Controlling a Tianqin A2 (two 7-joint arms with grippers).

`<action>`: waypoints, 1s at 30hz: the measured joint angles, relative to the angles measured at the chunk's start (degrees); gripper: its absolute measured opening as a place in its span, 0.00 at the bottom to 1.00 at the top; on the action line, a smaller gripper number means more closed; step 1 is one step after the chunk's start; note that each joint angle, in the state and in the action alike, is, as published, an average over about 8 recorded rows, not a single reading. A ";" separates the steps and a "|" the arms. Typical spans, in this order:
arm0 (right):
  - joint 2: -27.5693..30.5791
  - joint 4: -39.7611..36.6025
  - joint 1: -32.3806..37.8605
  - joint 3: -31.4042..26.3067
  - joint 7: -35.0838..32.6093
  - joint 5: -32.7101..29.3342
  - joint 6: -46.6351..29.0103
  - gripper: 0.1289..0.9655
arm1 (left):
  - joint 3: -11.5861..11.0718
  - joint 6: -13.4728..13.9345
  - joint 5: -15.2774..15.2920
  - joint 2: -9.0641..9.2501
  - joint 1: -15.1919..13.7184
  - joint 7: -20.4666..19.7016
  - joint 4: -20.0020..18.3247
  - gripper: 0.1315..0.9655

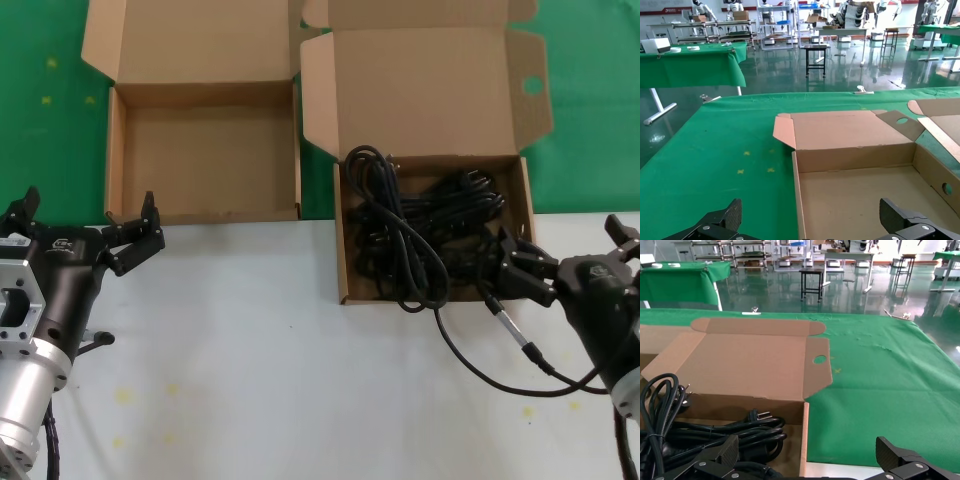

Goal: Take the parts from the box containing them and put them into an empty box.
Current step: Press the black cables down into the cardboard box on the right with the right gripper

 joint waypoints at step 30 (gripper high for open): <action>0.08 0.01 0.03 -0.12 0.00 -0.01 0.00 1.00 | 0.00 0.00 0.00 0.00 0.00 0.00 0.00 0.86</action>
